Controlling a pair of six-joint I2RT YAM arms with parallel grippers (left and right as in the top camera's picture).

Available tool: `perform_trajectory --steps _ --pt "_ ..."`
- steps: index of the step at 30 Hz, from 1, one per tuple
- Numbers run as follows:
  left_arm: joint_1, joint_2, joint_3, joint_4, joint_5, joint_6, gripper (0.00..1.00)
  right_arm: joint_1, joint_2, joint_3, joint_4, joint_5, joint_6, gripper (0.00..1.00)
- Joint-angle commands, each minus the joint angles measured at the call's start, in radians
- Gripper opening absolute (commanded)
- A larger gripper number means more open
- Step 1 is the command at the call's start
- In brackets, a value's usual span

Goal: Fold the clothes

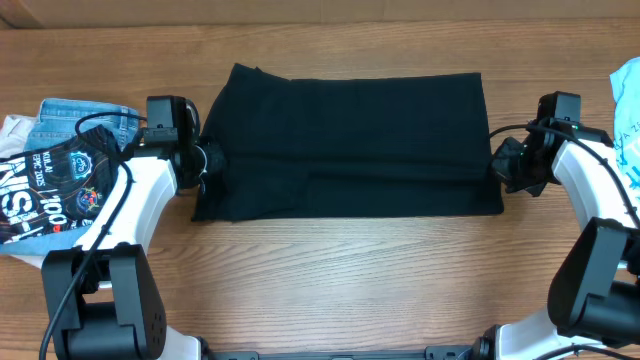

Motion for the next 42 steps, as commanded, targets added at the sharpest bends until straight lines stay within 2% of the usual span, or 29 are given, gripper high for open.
perform_trajectory --steps 1,2,3,4,11,14,21,26,32,37,42 --pt "-0.001 0.007 -0.005 0.037 -0.041 -0.011 0.13 0.0 0.013 0.002 0.023 0.019 -0.007 0.06" --pt "-0.001 0.007 -0.005 0.044 -0.041 -0.011 0.22 0.0 0.015 0.002 0.027 0.019 -0.007 0.13" --pt "-0.001 0.007 -0.005 0.047 -0.041 -0.011 0.32 0.0 0.015 0.002 0.029 0.019 -0.007 0.27" --pt "-0.001 0.007 -0.005 0.046 -0.041 -0.011 0.38 0.0 0.015 0.002 0.029 0.019 -0.007 0.38" --pt "-0.002 0.007 -0.005 -0.037 -0.036 -0.01 0.4 0.0 0.015 0.002 0.016 0.019 -0.007 0.46" --pt "-0.002 0.007 -0.005 -0.058 -0.037 -0.01 0.4 0.0 0.015 0.002 0.005 0.02 -0.007 0.53" --pt "-0.002 0.007 -0.008 -0.124 -0.035 -0.01 0.4 0.0 0.024 0.001 -0.073 0.02 -0.007 0.54" --pt "-0.002 0.011 -0.049 -0.111 -0.055 -0.011 0.42 0.0 0.051 -0.023 -0.058 0.019 -0.006 0.57" --pt "-0.002 0.024 -0.097 -0.079 -0.057 -0.011 0.42 0.0 0.057 -0.036 0.028 0.008 -0.008 0.53" --pt "-0.002 0.025 -0.11 -0.076 -0.057 -0.011 0.42 0.0 0.058 -0.036 0.118 -0.15 -0.06 0.51" --pt "-0.002 0.025 -0.111 -0.076 -0.056 -0.011 0.42 0.0 0.059 -0.04 0.24 -0.155 -0.055 0.51"
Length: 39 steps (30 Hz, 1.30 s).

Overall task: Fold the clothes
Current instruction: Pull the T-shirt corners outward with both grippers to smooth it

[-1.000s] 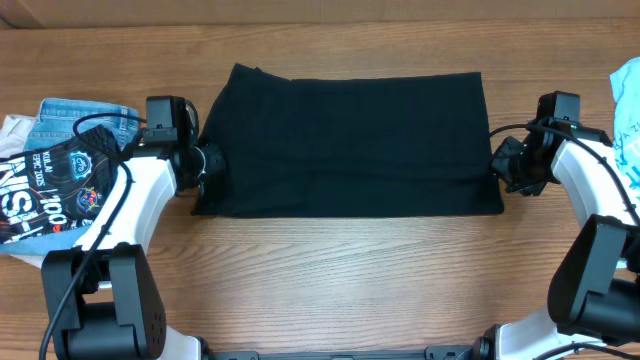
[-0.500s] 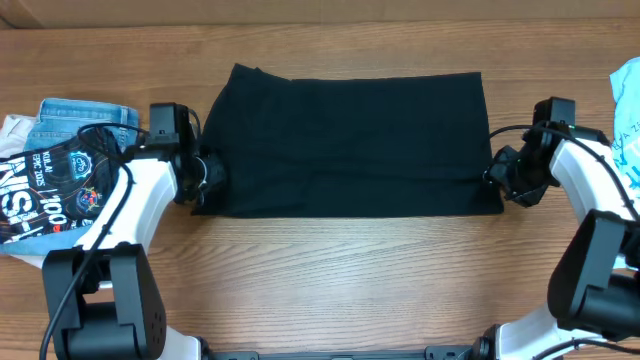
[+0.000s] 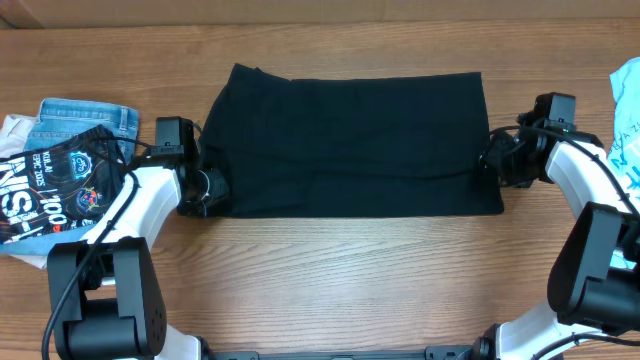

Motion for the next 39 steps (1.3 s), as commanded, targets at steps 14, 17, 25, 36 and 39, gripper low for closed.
perform_trajectory --steps 14,17,25,36,39 --pt "-0.002 0.01 -0.011 -0.02 -0.018 -0.002 0.52 -0.051 -0.021 0.048 -0.043 0.009 -0.009 0.69" --pt "-0.002 0.01 -0.011 -0.031 -0.019 0.005 0.49 -0.092 -0.044 0.071 -0.113 0.014 -0.005 0.71" --pt "-0.002 0.01 -0.011 -0.068 -0.07 0.004 0.48 -0.116 -0.023 0.005 -0.226 0.011 -0.013 0.64" --pt "-0.002 0.01 -0.011 -0.095 -0.066 0.004 0.56 -0.106 -0.017 -0.133 -0.169 0.012 -0.013 0.31" --pt "-0.002 0.01 -0.014 -0.097 -0.066 0.004 0.48 -0.106 -0.017 -0.143 -0.182 0.012 -0.013 0.06"
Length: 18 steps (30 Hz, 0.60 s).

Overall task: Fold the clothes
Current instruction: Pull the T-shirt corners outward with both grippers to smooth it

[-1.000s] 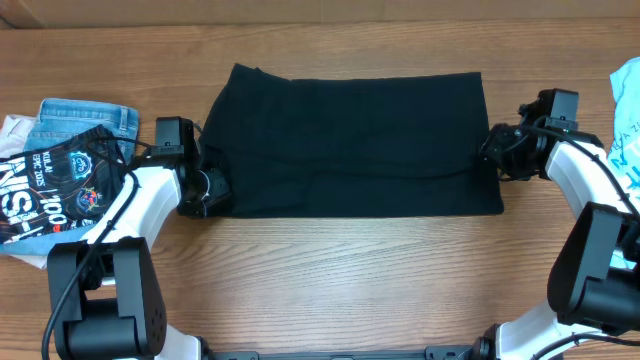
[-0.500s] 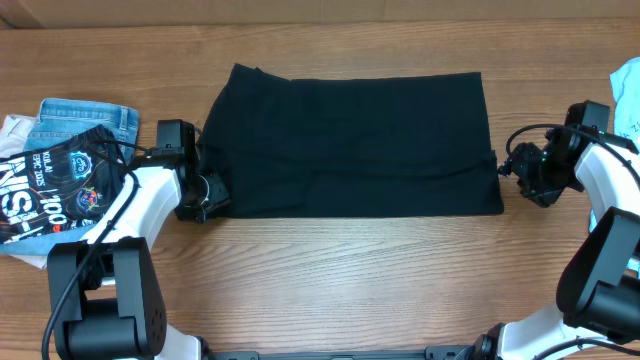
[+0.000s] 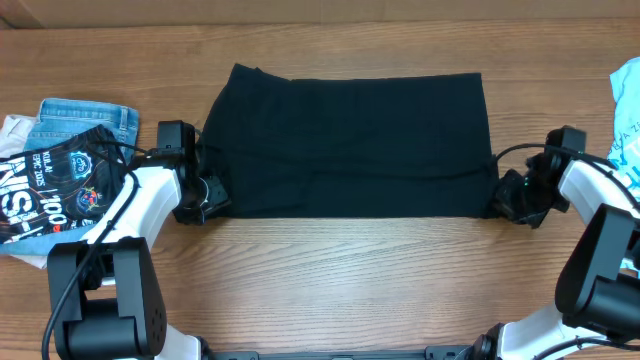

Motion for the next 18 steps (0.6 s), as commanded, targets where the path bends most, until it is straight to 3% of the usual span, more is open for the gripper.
perform_trajectory --steps 1,8,11,18 --pt "-0.002 0.01 -0.017 -0.002 -0.018 0.006 0.4 0.003 -0.003 -0.013 -0.013 0.005 0.008 0.04" --pt "0.001 0.01 -0.067 -0.014 -0.048 0.006 0.1 0.002 -0.003 -0.012 -0.128 0.181 0.084 0.04" --pt "0.009 0.01 -0.099 -0.02 -0.051 0.006 0.06 0.002 -0.003 -0.012 -0.177 0.274 0.151 0.04" --pt "0.022 0.01 -0.114 -0.05 -0.053 0.008 0.04 0.002 -0.003 -0.012 -0.184 0.278 0.151 0.04"
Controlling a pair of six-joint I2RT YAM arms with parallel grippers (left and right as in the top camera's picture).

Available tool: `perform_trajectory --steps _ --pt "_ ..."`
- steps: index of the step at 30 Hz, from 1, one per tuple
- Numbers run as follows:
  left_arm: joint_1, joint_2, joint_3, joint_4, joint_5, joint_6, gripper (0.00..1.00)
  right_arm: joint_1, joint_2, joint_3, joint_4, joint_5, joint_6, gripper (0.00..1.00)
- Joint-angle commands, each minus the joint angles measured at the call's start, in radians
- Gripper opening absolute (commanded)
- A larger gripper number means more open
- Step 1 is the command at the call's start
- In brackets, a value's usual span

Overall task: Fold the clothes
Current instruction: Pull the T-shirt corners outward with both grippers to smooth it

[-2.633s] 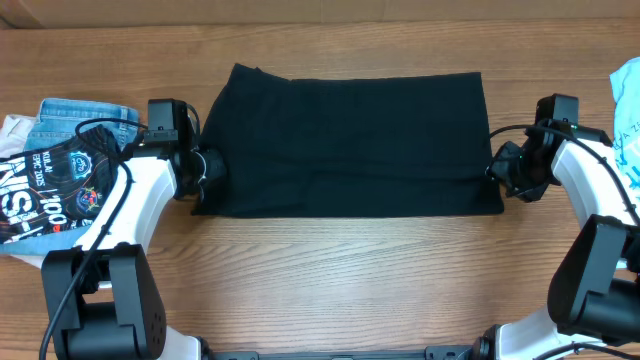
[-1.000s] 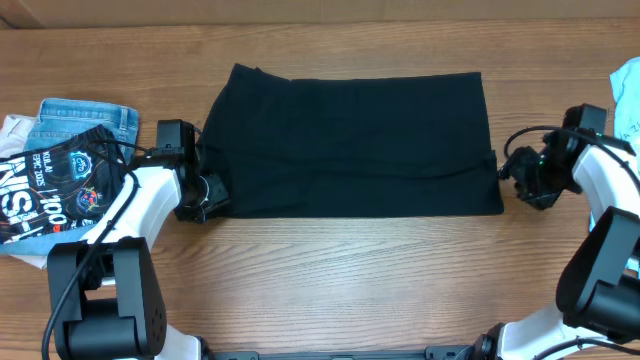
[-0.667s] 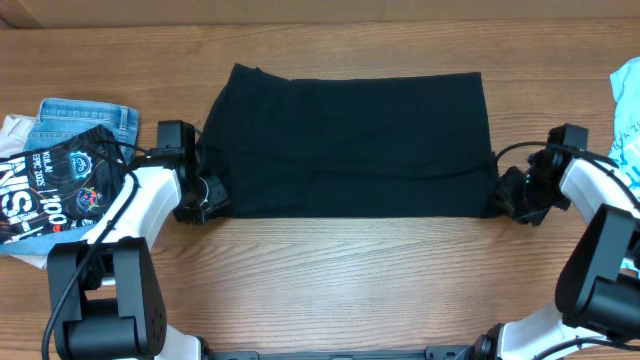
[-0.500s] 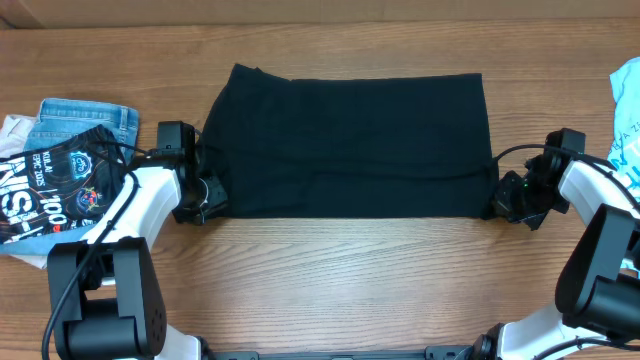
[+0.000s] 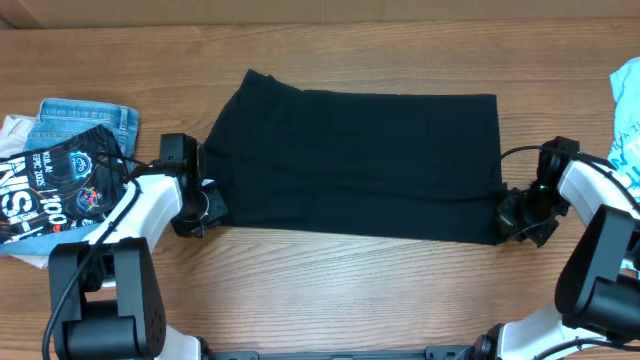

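Observation:
A black garment (image 5: 360, 160) lies flat across the middle of the wooden table (image 5: 330, 290) as a wide rectangle. Its far edge slants a little. My left gripper (image 5: 208, 207) is at the garment's near left corner and looks shut on the cloth. My right gripper (image 5: 508, 222) is at the near right corner, also closed on the fabric. The fingertips themselves are dark against the dark cloth and hard to make out.
A pile of clothes sits at the left edge: blue jeans (image 5: 85, 118) under a black printed shirt (image 5: 50, 185). A light blue garment (image 5: 627, 110) shows at the right edge. Both arm bases stand at the front corners.
Both grippers have moved toward the front edge, and the black garment has shifted with them. Its far edge now lies nearer the front and slightly to the right.
At first both grippers sat at the garment's side edges, about mid-height. Then they were lower along the sides, and after that at the near corners. Now the whole garment lies closer to the front, with the grippers still at its near corners.

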Motion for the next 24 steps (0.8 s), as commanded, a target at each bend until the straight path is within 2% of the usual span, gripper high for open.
perform_trajectory --steps 1,6,12,15,19,20,21,22,23,24 --pt "0.013 0.013 -0.045 -0.044 -0.044 0.001 0.04 -0.003 0.0 -0.012 0.002 0.1 0.027 0.04" --pt "0.016 0.013 -0.045 -0.143 -0.092 -0.045 0.04 -0.003 0.0 -0.012 -0.046 0.164 0.077 0.04" --pt "0.019 -0.029 -0.038 -0.147 -0.074 -0.032 0.04 -0.002 -0.002 -0.009 -0.054 0.126 0.076 0.05" --pt "0.019 -0.089 0.007 -0.138 -0.034 0.003 0.05 -0.002 -0.02 0.014 -0.048 0.092 0.068 0.19" --pt "0.018 -0.171 0.095 -0.144 -0.022 0.02 0.09 -0.002 -0.073 0.074 -0.074 0.078 0.068 0.31" --pt "0.018 -0.195 0.123 -0.142 -0.022 0.02 0.14 -0.002 -0.093 0.095 -0.082 0.078 0.069 0.39" --pt "0.018 -0.213 0.145 -0.136 -0.02 0.02 0.31 -0.002 -0.109 0.115 -0.09 0.075 0.068 0.53" --pt "0.018 -0.229 0.164 -0.121 -0.014 0.02 0.46 -0.002 -0.127 0.138 -0.097 0.069 0.069 0.61" --pt "0.018 -0.242 0.179 -0.096 -0.003 0.021 0.58 -0.002 -0.139 0.158 -0.101 0.061 0.068 0.67" --pt "0.018 -0.252 0.19 -0.063 0.005 0.021 0.64 -0.002 -0.15 0.177 -0.103 0.05 0.068 0.7"
